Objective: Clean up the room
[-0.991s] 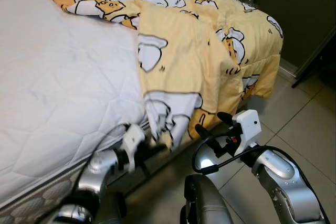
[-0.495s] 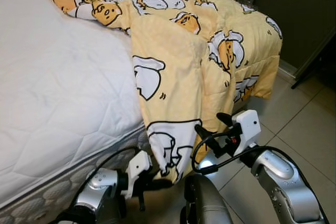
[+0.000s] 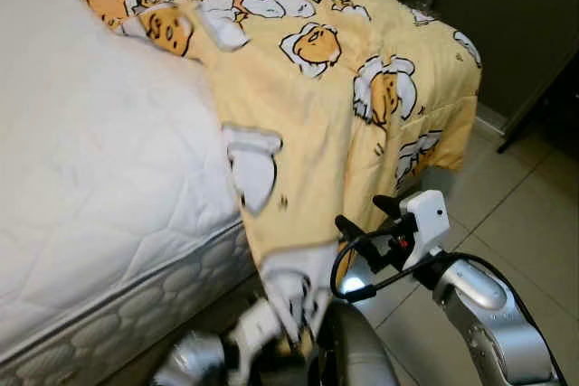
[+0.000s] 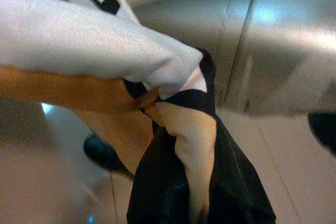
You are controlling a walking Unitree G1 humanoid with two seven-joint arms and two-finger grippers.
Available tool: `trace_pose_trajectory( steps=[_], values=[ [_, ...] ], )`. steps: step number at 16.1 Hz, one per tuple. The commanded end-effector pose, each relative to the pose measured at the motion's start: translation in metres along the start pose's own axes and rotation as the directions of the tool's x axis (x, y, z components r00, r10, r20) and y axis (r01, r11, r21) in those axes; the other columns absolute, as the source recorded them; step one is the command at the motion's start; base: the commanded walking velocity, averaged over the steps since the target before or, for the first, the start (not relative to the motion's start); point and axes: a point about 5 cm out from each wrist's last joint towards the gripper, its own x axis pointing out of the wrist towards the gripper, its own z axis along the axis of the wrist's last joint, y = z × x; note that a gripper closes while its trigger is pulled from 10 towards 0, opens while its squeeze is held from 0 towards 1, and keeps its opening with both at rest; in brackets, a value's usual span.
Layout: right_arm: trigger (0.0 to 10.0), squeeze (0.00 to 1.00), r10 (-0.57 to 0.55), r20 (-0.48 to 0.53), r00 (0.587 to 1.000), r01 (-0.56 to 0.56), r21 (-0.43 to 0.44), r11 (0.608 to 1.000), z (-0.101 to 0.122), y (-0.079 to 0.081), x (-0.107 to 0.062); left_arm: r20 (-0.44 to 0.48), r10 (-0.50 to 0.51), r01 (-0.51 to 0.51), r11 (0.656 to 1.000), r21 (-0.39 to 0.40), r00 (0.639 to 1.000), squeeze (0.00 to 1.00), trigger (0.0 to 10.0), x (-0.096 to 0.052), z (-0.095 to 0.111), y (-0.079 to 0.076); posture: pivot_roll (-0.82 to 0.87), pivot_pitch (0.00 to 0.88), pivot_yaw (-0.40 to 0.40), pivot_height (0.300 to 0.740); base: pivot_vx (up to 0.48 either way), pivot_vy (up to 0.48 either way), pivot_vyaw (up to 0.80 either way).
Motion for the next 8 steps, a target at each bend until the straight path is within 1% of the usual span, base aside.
trace_pose_trajectory(
  steps=[1,2,3,4,6,8],
  values=[
    [10.0,0.0,-0.005,0.003,1.0,0.005,-0.008,1.0,0.003,-0.002,-0.004,-0.068,0.034,-0.035,0.999,-0.01,0.997,0.0,0.0,-0.001,-0.014,-0.005,-0.2,0.058,-0.069,0.652,0.0,0.0,0.0],
    [10.0,0.0,-0.015,-0.005,1.0,0.015,-0.008,1.0,0.001,-0.003,-0.004,-0.09,0.087,-0.09,0.996,-0.024,0.992,0.0,0.0,-0.001,-0.019,-0.005,-0.2,0.058,-0.069,0.662,0.0,0.0,0.0],
    [10.0,0.0,-0.016,-0.009,1.0,0.016,-0.009,1.0,0.001,-0.003,-0.003,-0.095,0.108,-0.111,0.993,-0.029,0.99,0.0,0.0,-0.001,-0.02,-0.004,-0.2,0.058,-0.07,0.667,0.0,0.0,0.0],
    [10.0,0.0,-0.011,-0.011,1.0,0.011,-0.006,1.0,0.0,-0.002,-0.003,-0.133,0.172,-0.179,0.983,-0.041,0.976,0.0,0.0,-0.002,-0.025,-0.002,-0.19,0.059,-0.071,0.667,0.0,0.0,0.0],
    [10.0,0.0,-0.003,-0.017,1.0,0.003,-0.002,1.0,-0.001,-0.001,-0.003,-0.142,0.216,-0.225,0.973,-0.053,0.966,0.0,0.0,-0.003,-0.026,0.0,-0.19,0.059,-0.07,0.667,0.0,0.0,0.0],
    [10.0,0.0,0.003,-0.021,1.0,-0.003,0.002,1.0,-0.002,0.0,-0.003,-0.141,0.23,-0.238,0.97,-0.044,0.963,0.0,0.0,-0.003,-0.026,0.001,-0.19,0.061,-0.07,0.667,0.0,0.0,0.0]
  ],
)
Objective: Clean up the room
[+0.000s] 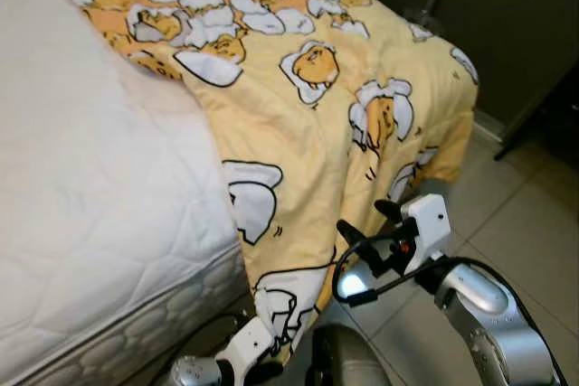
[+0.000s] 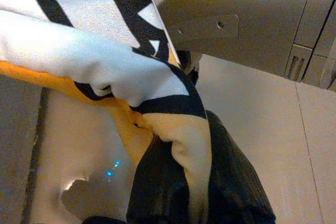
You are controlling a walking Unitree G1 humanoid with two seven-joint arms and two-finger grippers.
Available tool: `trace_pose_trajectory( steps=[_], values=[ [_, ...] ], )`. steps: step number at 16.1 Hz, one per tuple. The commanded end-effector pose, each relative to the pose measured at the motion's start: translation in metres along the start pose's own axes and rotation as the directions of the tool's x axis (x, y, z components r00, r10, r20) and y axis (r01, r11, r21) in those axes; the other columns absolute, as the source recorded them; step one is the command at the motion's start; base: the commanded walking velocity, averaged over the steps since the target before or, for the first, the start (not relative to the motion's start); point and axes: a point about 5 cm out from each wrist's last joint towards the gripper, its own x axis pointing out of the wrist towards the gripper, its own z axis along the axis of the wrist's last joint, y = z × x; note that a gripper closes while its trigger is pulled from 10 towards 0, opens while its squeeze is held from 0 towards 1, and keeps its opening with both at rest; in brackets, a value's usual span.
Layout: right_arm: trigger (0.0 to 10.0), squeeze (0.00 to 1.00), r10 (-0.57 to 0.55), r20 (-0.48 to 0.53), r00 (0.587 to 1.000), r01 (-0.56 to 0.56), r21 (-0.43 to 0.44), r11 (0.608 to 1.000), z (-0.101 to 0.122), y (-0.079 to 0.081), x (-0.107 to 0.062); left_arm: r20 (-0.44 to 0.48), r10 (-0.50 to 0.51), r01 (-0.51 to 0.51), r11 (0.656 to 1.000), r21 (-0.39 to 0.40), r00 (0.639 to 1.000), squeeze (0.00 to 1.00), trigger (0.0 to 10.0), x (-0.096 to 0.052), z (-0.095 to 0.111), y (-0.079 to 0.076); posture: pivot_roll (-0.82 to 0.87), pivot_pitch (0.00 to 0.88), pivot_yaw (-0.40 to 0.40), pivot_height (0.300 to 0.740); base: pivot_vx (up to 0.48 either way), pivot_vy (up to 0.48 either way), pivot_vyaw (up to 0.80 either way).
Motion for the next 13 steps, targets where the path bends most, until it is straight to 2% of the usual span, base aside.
trace_pose_trajectory(
  steps=[1,5,7,8,12,13],
  values=[
    [10.0,0.0,0.006,-0.011,1.0,-0.006,0.0,1.0,-0.0002,0.0006,-0.0011,0.012,-0.004,0.004,1.0,-0.001,1.0,0.0,0.0,-0.0008,0.0016,0.0015,-0.18,0.061,-0.071,0.667,0.0,0.0,0.0],
    [10.0,0.0,0.01,-0.019,1.0,-0.01,0.002,1.0,-0.0012,0.0006,-0.0001,0.02,0.053,-0.052,0.997,-0.051,0.998,0.0,0.0,0.0014,0.0027,0.0031,-0.18,0.063,-0.07,0.667,0.0,0.0,0.0],
    [10.0,0.0,0.01,-0.02,1.0,-0.01,0.007,1.0,-0.0015,0.0004,-0.0004,0.031,0.044,-0.04,0.991,-0.13,0.999,0.0,0.0,0.0015,0.0013,0.0024,-0.18,0.063,-0.069,0.667,0.0,0.0,0.0],
    [10.0,0.0,0.01,-0.022,1.0,-0.01,0.013,1.0,-0.0024,0.0005,-0.0002,0.042,0.077,-0.068,0.98,-0.187,0.996,0.0,0.0,0.0005,0.0027,0.0069,-0.18,0.063,-0.067,0.667,0.0,0.0,0.0],
    [10.0,0.0,0.004,-0.026,1.0,-0.003,0.025,1.0,-0.0051,-0.0006,-0.0006,0.048,0.105,-0.087,0.956,-0.279,0.993,0.0,0.0,0.0033,0.0078,0.0105,-0.18,0.06,-0.062,0.667,0.0,0.0,0.0],
    [10.0,0.0,0.002,-0.027,1.0,-0.001,0.027,1.0,-0.0056,-0.0007,-0.0008,0.023,0.102,-0.092,0.955,-0.282,0.994,0.0,4.5,0.0047,0.0065,0.0091,-0.18,0.061,-0.059,0.667,0.0,0.289,0.0]
  ],
)
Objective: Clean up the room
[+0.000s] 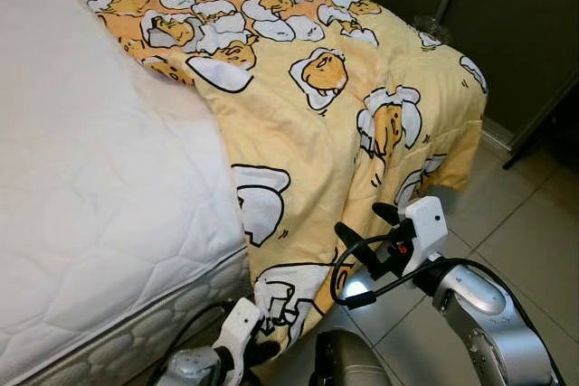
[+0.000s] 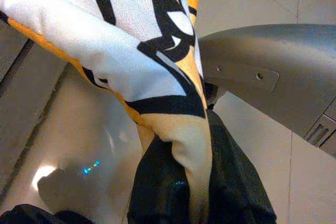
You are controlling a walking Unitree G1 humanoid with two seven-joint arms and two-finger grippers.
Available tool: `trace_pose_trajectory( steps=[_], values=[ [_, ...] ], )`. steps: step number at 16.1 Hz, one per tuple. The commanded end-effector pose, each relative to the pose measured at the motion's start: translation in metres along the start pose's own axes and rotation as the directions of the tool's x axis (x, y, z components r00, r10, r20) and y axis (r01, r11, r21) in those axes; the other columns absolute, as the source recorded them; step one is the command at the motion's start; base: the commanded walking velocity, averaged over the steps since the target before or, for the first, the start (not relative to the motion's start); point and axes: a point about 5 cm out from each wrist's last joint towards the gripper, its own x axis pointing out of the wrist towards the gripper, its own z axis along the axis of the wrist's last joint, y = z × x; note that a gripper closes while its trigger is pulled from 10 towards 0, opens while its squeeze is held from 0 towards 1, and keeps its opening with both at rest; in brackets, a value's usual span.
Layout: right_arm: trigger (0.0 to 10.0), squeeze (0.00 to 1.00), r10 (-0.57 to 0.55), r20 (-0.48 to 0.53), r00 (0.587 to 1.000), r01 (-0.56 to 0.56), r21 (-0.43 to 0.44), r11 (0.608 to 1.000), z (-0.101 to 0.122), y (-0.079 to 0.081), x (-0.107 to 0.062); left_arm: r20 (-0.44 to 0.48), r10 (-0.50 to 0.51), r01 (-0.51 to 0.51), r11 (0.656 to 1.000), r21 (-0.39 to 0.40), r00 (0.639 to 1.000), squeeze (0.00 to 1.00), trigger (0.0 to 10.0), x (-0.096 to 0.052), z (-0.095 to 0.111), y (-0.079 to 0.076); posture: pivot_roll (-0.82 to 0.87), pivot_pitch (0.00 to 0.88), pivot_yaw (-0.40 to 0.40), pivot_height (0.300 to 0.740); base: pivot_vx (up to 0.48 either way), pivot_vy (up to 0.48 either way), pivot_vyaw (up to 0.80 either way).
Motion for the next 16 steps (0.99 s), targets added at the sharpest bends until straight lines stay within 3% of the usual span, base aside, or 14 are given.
trace_pose_trajectory(
  steps=[1,2,6,9,12,16],
  values=[
    [10.0,0.0,-0.007,-0.012,1.0,0.007,0.019,1.0,-0.003,-0.002,-0.002,-0.039,0.007,-0.007,1.0,-0.014,0.999,0.0,7.9,0.002,-0.006,-0.004,-0.18,0.063,-0.059,0.667,-0.304,0.375,0.0],
    [10.0,0.0,-0.008,-0.013,1.0,0.008,0.019,1.0,-0.004,-0.003,-0.003,-0.046,0.005,-0.006,1.0,-0.016,0.999,0.0,10.0,0.002,-0.006,-0.004,-0.18,0.063,-0.059,0.667,-0.382,0.292,0.0],
    [10.0,0.0,-0.01,-0.019,1.0,0.011,0.021,1.0,-0.006,-0.004,-0.004,-0.034,-0.042,0.042,0.999,0.005,0.999,0.0,10.0,-0.001,-0.004,-0.001,-0.18,0.062,-0.059,0.667,-0.383,0.293,0.0],
    [10.0,0.0,-0.008,-0.021,1.0,0.008,0.021,1.0,-0.006,-0.003,-0.004,-0.033,-0.018,0.018,0.999,0.027,0.999,0.0,10.0,-0.002,-0.002,0.001,-0.18,0.064,-0.059,0.667,-0.372,0.308,0.0],
    [10.0,0.0,-0.005,-0.025,1.0,0.005,0.018,1.0,-0.008,-0.001,-0.004,-0.071,-0.014,0.023,0.993,0.12,0.997,0.0,10.0,0.001,-0.004,-0.004,-0.19,0.067,-0.057,0.667,0.0,0.0,0.0],
    [10.0,0.0,-0.005,-0.029,1.0,0.006,0.018,1.0,-0.009,-0.001,-0.006,-0.036,-0.033,0.038,0.991,0.131,0.999,0.0,10.0,0.007,0.002,-0.011,-0.19,0.07,-0.056,0.667,0.0,0.0,0.0]
  ],
)
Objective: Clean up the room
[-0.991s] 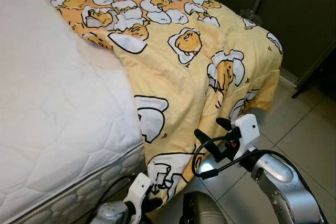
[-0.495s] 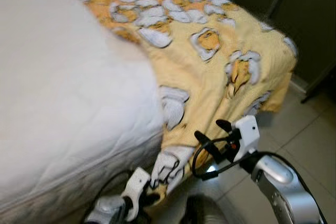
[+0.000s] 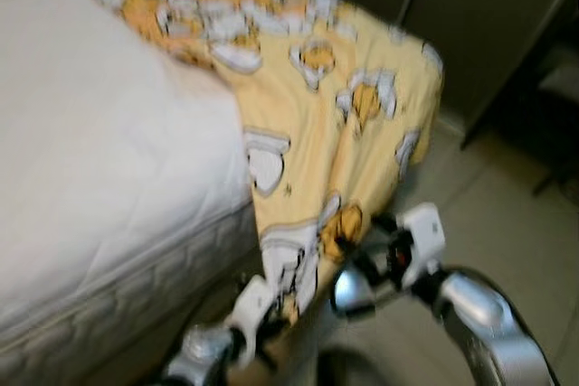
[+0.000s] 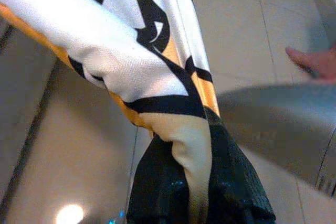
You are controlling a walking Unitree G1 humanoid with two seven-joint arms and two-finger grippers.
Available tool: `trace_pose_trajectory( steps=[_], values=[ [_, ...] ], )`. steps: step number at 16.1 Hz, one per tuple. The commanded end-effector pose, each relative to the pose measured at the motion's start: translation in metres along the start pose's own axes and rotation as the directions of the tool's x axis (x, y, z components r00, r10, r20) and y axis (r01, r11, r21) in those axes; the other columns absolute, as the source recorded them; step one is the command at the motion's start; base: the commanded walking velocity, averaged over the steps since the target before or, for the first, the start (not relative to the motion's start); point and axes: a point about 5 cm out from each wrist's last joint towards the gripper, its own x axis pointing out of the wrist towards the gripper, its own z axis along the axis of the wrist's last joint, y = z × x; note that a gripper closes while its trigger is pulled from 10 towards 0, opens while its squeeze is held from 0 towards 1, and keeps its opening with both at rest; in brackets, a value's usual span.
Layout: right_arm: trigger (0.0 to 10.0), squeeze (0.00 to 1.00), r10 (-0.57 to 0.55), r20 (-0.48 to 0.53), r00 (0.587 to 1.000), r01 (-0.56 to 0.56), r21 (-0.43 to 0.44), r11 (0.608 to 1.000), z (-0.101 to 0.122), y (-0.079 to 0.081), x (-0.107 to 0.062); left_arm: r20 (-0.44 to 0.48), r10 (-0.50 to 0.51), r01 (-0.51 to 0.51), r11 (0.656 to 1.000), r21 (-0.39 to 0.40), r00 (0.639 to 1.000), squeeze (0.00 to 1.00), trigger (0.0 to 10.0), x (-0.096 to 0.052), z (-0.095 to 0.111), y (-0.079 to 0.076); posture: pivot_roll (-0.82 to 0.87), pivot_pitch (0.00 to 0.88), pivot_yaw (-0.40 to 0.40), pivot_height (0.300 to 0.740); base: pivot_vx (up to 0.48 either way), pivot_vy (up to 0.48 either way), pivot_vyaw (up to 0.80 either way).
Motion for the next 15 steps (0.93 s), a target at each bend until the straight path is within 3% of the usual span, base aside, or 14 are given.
trace_pose_trajectory(
  steps=[1,2,3,5,8,11,13,14,15],
  values=[
    [10.0,0.0,-0.018,-0.005,1.0,0.018,-0.008,1.0,0.0,-0.005,-0.004,-0.057,-0.069,0.069,0.998,-0.004,0.996,0.0,10.0,-0.014,-0.019,0.003,-0.19,0.07,-0.055,0.667,0.0,-0.48,0.0],
    [10.0,0.0,-0.018,-0.007,1.0,0.018,-0.01,1.0,0.0,-0.006,-0.004,0.013,-0.108,0.107,0.994,0.032,0.994,0.0,10.0,-0.029,-0.009,0.023,-0.19,0.071,-0.053,0.667,0.0,-0.48,0.0],
    [10.0,0.0,-0.017,-0.008,1.0,0.017,-0.012,1.0,0.0,-0.006,-0.004,0.028,-0.117,0.115,0.992,0.051,0.993,0.0,10.0,-0.032,-0.004,0.028,-0.19,0.071,-0.052,0.667,0.0,-0.48,0.0],
    [10.0,0.0,-0.015,-0.011,1.0,0.015,-0.015,1.0,-0.001,-0.005,-0.004,0.058,-0.125,0.124,0.992,0.016,0.99,0.0,10.0,-0.031,0.002,0.03,-0.19,0.073,-0.05,0.667,0.0,-0.24,0.0],
    [10.0,0.0,-0.011,-0.019,1.0,0.011,-0.017,1.0,-0.002,-0.004,-0.004,0.064,-0.142,0.138,0.989,0.058,0.988,0.0,10.0,-0.03,0.006,0.028,-0.19,0.075,-0.049,0.667,0.0,0.0,0.0],
    [10.0,0.0,-0.012,-0.025,1.0,0.011,-0.019,1.0,-0.003,-0.006,-0.007,0.067,-0.17,0.167,0.985,0.045,0.983,0.0,10.0,-0.025,0.002,0.019,-0.19,0.078,-0.048,0.667,0.0,0.0,0.0],
    [10.0,0.0,-0.008,-0.028,1.0,0.007,-0.018,1.0,-0.003,-0.005,-0.007,0.003,-0.185,0.183,0.976,0.12,0.983,0.0,10.0,-0.02,-0.008,0.005,-0.19,0.082,-0.053,0.667,0.0,0.0,0.0],
    [10.0,0.0,-0.001,-0.033,0.999,0.0,-0.018,1.0,-0.004,-0.004,-0.006,-0.105,-0.159,0.179,0.959,0.219,0.982,0.0,10.0,-0.016,-0.018,-0.003,-0.19,0.083,-0.055,0.667,0.0,0.0,0.0],
    [10.0,0.0,0.002,-0.035,0.999,-0.003,-0.018,1.0,-0.005,-0.004,-0.006,-0.148,-0.144,0.179,0.95,0.256,0.978,0.0,10.0,-0.014,-0.022,-0.005,-0.19,0.083,-0.055,0.667,0.0,0.0,0.0]
  ],
)
